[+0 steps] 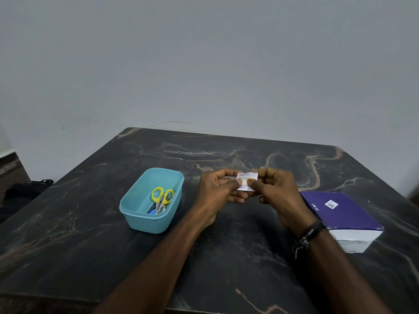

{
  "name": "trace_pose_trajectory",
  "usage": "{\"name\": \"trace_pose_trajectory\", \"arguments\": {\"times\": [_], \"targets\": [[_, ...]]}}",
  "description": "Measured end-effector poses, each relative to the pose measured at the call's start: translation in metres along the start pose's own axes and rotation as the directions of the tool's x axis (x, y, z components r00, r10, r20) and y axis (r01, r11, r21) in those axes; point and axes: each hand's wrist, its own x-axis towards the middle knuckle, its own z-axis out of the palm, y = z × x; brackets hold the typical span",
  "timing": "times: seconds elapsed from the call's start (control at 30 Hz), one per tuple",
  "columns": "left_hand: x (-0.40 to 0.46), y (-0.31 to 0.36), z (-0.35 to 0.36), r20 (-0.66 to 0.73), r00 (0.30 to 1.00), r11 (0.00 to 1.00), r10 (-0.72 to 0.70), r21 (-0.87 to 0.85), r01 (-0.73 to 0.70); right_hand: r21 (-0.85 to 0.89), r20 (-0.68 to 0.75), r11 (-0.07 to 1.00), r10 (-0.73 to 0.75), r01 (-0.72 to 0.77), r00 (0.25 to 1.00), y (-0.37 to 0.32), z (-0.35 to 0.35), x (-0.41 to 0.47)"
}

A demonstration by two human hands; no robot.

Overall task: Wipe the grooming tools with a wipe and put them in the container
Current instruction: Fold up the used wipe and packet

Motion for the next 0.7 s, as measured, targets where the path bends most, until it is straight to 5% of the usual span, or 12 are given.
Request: {"name": "trace_pose_trajectory", "arguments": {"times": [0.23, 0.7], "targets": [[-0.0010, 0.0018, -0.0008, -0.037, 0.999, 0.999, -0.033, -0.041, 0.032, 0.023, 0.068, 1.000, -0.002, 0.000, 0.998, -0.0062, -0.0003, -0.0043], [-0.0001, 0.0023, -0.0017, 0.021, 0.998, 0.989, -0.066, -0.128, 0.068, 0.008, -0.054, 0.995, -0.099, 0.099, 0.994, -0.0071, 0.0025, -0.0048]]}}
